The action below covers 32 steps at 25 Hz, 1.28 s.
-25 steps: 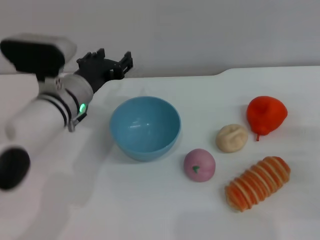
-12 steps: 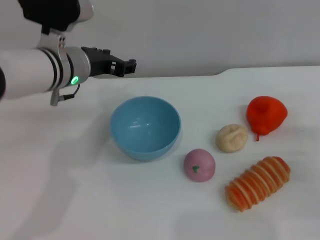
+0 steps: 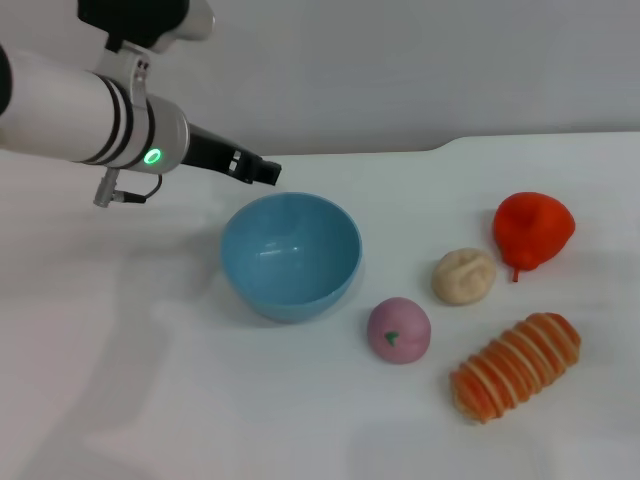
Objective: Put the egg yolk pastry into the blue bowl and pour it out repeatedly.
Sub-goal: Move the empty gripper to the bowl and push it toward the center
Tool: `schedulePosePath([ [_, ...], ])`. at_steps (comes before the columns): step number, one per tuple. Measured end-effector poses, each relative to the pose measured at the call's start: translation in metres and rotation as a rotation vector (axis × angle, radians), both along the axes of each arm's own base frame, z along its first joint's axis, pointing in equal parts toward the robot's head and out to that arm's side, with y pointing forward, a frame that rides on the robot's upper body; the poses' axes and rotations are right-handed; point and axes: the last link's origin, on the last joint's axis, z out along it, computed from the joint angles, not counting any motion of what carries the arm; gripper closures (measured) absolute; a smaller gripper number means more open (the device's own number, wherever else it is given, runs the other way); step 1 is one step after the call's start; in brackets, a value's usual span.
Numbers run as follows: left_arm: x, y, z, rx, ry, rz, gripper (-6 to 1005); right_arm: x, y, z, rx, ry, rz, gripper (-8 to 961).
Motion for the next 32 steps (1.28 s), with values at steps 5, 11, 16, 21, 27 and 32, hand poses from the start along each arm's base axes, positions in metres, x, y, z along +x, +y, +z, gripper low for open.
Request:
schedulePosePath([
  [5, -0.013, 0.003, -0.013, -0.040, 0.024, 0.061, 253, 0.000, 0.000, 0.000, -0.002, 0.000, -0.002, 217],
  [11, -0.020, 0.008, -0.017, -0.009, 0.024, 0.063, 203, 0.001, -0.002, -0.002, -0.008, -0.001, -0.006, 218],
  [16, -0.031, 0.009, -0.023, -0.018, 0.031, 0.108, 200, 0.003, -0.003, -0.002, -0.009, 0.000, -0.012, 218],
  [21, -0.038, 0.008, -0.028, -0.024, 0.039, 0.132, 204, 0.003, -0.004, -0.002, -0.007, 0.002, -0.014, 218],
  [27, -0.051, 0.005, -0.032, -0.024, 0.042, 0.177, 203, 0.002, -0.002, -0.002, -0.008, 0.003, -0.011, 218],
  [32, -0.061, 0.003, -0.037, -0.013, 0.038, 0.207, 202, 0.002, -0.002, -0.002, -0.006, 0.002, -0.009, 217],
])
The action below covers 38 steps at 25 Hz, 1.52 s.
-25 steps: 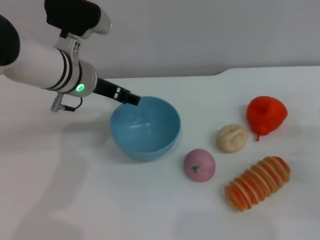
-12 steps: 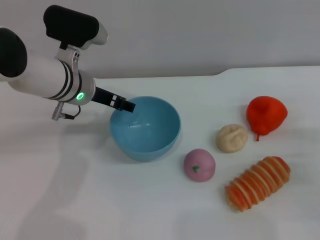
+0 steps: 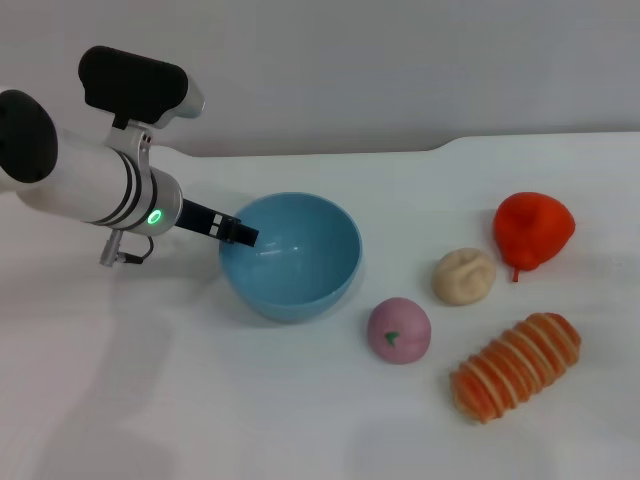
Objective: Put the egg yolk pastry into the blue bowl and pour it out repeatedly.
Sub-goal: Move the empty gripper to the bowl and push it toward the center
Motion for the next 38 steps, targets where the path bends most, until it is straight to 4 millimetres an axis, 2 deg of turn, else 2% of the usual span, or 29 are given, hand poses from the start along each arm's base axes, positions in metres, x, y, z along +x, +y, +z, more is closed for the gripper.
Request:
schedulePosePath([
  [11, -0.008, -0.009, -0.013, -0.042, 0.003, 0.063, 203, 0.000, 0.001, 0.001, 0.003, -0.002, 0.001, 217],
  [27, -0.005, -0.016, -0.027, -0.058, -0.006, 0.026, 208, 0.000, 0.001, 0.002, 0.004, -0.004, 0.000, 218],
  [38, 0.000, -0.014, -0.027, -0.068, 0.005, 0.000, 627, 0.002, -0.002, 0.001, 0.002, -0.001, -0.007, 218],
])
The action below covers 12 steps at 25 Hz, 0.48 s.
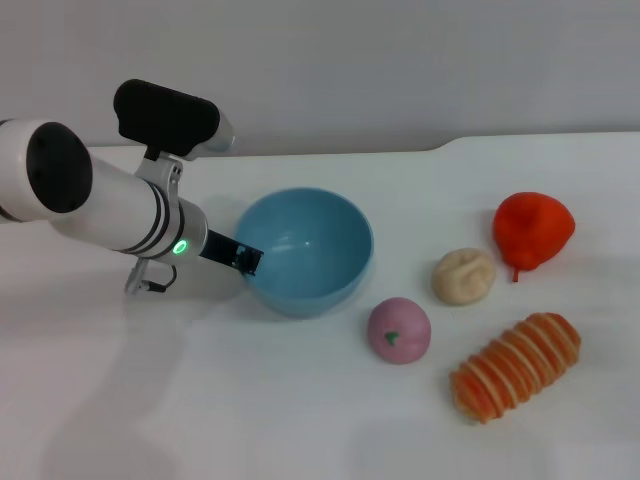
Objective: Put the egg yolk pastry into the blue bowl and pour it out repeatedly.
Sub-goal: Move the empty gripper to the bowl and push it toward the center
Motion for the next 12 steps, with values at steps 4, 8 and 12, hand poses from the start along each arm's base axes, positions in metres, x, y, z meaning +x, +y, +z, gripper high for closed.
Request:
schedulePosePath([
  [4, 0.002, -0.002, -0.004, -0.022, 0.021, -0.023, 794, 0.000, 0.000, 0.000, -0.001, 0.001, -0.001, 218],
  [8, 0.006, -0.002, -0.005, -0.031, 0.027, -0.040, 898, 0.000, -0.001, -0.001, -0.002, 0.001, -0.002, 218],
  [12, 0.023, 0.005, 0.003, -0.023, 0.030, -0.097, 966, 0.000, -0.001, -0.001, -0.002, 0.006, -0.001, 217],
])
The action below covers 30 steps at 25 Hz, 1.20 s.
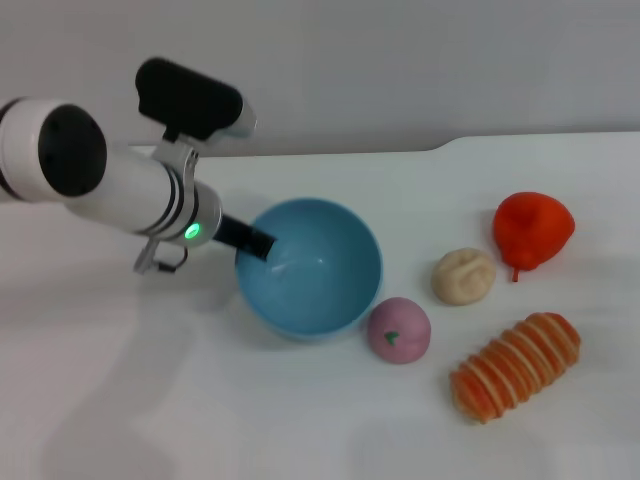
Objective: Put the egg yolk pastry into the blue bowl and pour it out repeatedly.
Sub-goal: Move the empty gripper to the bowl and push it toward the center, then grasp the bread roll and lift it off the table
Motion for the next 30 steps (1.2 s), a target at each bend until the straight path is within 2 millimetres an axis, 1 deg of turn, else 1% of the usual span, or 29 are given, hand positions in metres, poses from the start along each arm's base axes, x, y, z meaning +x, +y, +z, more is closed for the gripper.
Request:
schedulePosePath([
  [4, 0.019, 0.009, 0.010, 0.019, 0.020, -0.076, 986, -0.003, 0.003, -0.002, -0.017, -0.003, 0.016, 217],
  [5, 0.027, 0.013, 0.016, 0.019, 0.037, -0.096, 991, -0.005, 0.005, -0.002, -0.022, -0.001, 0.020, 217],
  [6, 0.029, 0.014, 0.018, 0.020, 0.039, -0.097, 996, -0.006, 0.007, -0.002, -0.031, 0.006, 0.026, 217],
  [10, 0.039, 0.019, 0.030, 0.026, 0.037, -0.089, 1000, -0.015, 0.026, 0.001, -0.113, 0.053, 0.062, 217],
  [12, 0.041, 0.021, 0.034, 0.029, 0.041, -0.086, 999, -0.021, 0.036, 0.004, -0.173, 0.062, 0.072, 218],
  [15, 0.045, 0.023, 0.038, 0.023, 0.047, -0.072, 999, -0.036, 0.056, 0.007, -0.269, 0.046, 0.092, 219],
  [18, 0.048, 0.024, 0.043, 0.009, 0.037, -0.038, 999, -0.059, 0.073, 0.007, -0.379, 0.045, 0.125, 219],
  [21, 0.049, 0.024, 0.045, 0.000, 0.035, -0.019, 999, -0.081, 0.084, 0.008, -0.471, 0.023, 0.151, 220],
  [24, 0.047, 0.023, 0.046, -0.003, 0.034, -0.007, 999, -0.097, 0.095, 0.010, -0.556, 0.047, 0.118, 221],
  [30, 0.039, 0.023, 0.049, 0.012, 0.045, 0.023, 1000, -0.111, 0.107, 0.018, -0.751, 0.128, -0.043, 223],
])
